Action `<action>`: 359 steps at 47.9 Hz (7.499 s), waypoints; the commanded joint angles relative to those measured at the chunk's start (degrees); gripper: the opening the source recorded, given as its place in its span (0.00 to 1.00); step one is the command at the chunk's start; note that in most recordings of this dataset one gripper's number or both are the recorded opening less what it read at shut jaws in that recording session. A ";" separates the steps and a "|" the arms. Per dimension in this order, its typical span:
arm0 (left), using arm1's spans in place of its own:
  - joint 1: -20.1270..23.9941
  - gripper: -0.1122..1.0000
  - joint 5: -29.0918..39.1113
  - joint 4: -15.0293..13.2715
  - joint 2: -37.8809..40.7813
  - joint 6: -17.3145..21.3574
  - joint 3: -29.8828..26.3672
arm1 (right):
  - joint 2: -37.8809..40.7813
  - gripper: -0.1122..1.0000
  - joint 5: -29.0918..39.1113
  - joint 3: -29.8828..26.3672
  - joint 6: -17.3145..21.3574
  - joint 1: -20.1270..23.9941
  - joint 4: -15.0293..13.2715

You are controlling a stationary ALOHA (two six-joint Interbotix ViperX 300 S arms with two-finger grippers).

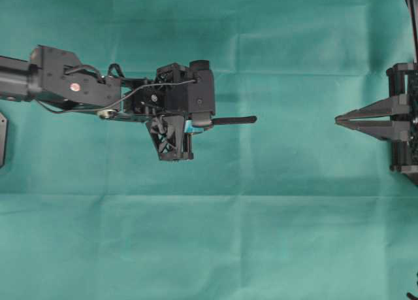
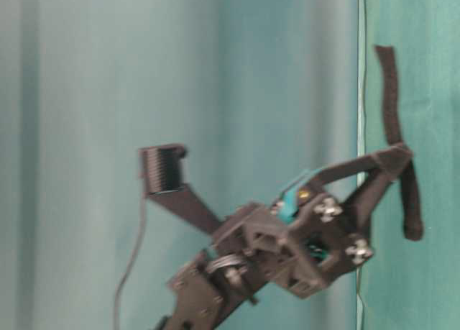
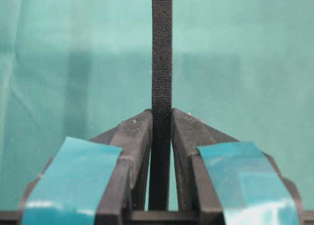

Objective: Peel off the Velcro with your right arm.

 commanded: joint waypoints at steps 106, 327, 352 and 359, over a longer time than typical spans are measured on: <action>-6.59 0.19 -25.31 -0.35 -22.15 -30.94 16.96 | 36.04 0.35 -22.32 -21.27 -18.54 -2.72 -4.83; -5.27 0.19 -25.93 -0.44 -21.88 -31.73 17.40 | 46.93 0.02 -28.56 -25.14 -21.80 -2.29 -6.59; -5.01 0.19 -27.51 -0.44 -21.36 -31.73 17.40 | 51.50 0.02 -28.65 -28.74 -21.71 -1.49 -6.59; -5.01 0.19 -28.04 -0.44 -21.36 -31.73 17.40 | 52.38 0.02 -28.56 -29.53 -21.71 -1.05 -6.68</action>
